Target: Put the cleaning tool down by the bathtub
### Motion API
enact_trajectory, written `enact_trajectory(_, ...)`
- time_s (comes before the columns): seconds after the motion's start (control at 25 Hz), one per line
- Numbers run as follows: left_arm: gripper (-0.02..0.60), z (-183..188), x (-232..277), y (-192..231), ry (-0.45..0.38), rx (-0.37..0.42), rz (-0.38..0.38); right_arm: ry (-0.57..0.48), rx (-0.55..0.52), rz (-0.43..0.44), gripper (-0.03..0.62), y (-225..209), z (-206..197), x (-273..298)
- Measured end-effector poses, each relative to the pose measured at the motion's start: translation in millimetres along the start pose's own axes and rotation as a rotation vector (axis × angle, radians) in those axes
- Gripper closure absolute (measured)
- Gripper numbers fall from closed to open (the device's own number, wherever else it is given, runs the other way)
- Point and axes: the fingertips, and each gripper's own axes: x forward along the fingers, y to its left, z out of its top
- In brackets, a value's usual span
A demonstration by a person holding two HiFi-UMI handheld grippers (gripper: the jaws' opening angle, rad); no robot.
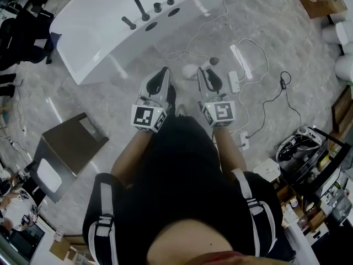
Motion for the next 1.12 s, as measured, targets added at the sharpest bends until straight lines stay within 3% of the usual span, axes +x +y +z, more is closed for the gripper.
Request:
enact_trajectory(0.4, 0.574, -32, 52, 51, 0.041, -0.017, -0.013, 0.034, 0.003, -0.03, 0.511, -25, -33, 62)
enact_trajectory(0.88, 0.574, -101, 102, 102, 0.063, -0.045, -0.015, 0.073, -0.004, -0.034, 0.511, -44, -109, 130)
enact_trajectory(1.12, 0.574, -154, 120, 135, 0.082, -0.087, 0.017, 0.114, 0.003, -0.026, 0.511, -54, -154, 170)
